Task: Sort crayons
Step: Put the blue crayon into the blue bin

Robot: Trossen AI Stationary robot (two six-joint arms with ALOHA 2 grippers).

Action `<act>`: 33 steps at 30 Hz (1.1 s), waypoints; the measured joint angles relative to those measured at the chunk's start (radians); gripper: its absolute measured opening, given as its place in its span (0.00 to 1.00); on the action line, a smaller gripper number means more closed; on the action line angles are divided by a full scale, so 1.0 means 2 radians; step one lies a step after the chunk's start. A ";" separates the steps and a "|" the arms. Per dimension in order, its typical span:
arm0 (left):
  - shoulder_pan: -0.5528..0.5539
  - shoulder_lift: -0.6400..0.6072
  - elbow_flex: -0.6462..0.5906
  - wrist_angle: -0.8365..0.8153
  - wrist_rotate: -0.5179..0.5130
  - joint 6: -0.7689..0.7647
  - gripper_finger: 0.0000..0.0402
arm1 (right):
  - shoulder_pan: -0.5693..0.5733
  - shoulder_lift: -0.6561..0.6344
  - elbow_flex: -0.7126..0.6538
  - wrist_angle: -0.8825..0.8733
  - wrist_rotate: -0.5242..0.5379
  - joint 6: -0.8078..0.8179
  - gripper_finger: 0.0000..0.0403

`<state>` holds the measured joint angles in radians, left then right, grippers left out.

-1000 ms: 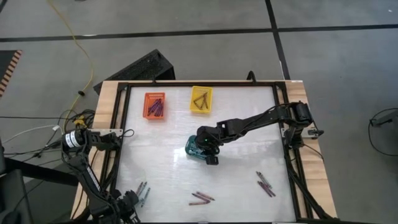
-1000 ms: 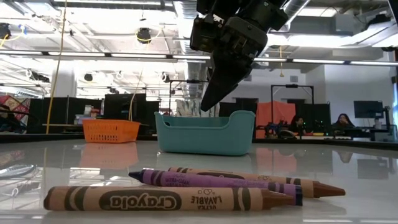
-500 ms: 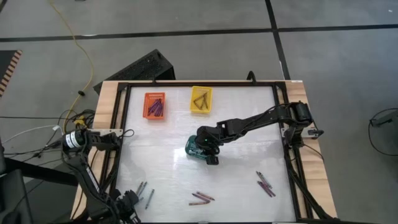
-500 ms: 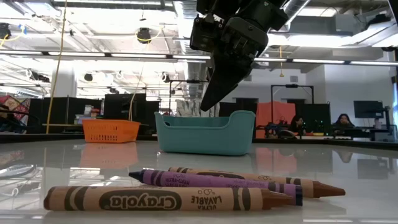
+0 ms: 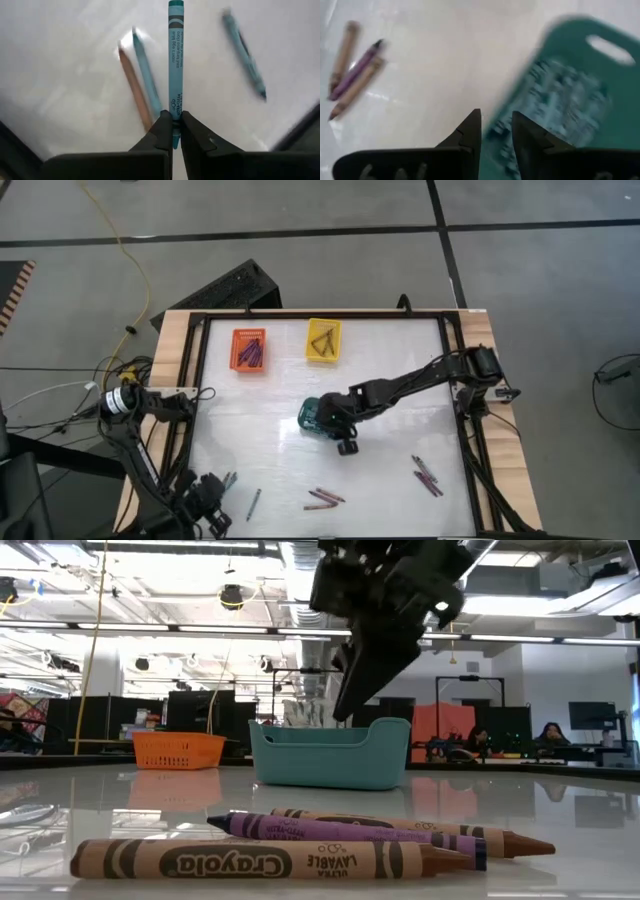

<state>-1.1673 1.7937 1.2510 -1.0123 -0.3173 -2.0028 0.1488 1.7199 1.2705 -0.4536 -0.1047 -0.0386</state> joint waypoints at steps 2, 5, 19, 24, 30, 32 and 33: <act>0.011 -0.007 0.000 -0.014 -0.016 0.020 0.01 | 0.016 0.000 0.000 0.016 0.000 -0.030 0.25; 0.032 -0.019 0.000 -0.038 -0.033 0.060 0.01 | 0.044 0.001 0.000 0.062 0.000 -0.081 0.25; 0.195 -0.110 -0.029 -0.060 -0.130 0.343 0.01 | 0.128 0.001 0.000 0.022 0.071 -0.120 0.26; 0.274 -0.122 -0.040 0.022 -0.119 0.537 0.01 | 0.149 0.000 0.000 -0.024 0.076 -0.074 0.26; 0.368 -0.118 -0.040 0.089 -0.081 0.722 0.01 | 0.176 0.000 0.000 -0.042 0.074 -0.031 0.26; 0.397 -0.118 -0.040 0.103 -0.079 0.768 0.01 | 0.183 0.000 0.000 -0.060 0.076 -0.010 0.26; 0.410 -0.118 -0.040 0.109 -0.074 0.790 0.01 | 0.187 0.000 0.000 -0.071 0.076 0.000 0.26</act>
<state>-0.3468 1.5578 1.1706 -0.7941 -0.4651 -0.4230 0.5223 1.7199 1.2705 -0.5949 0.0480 -0.0377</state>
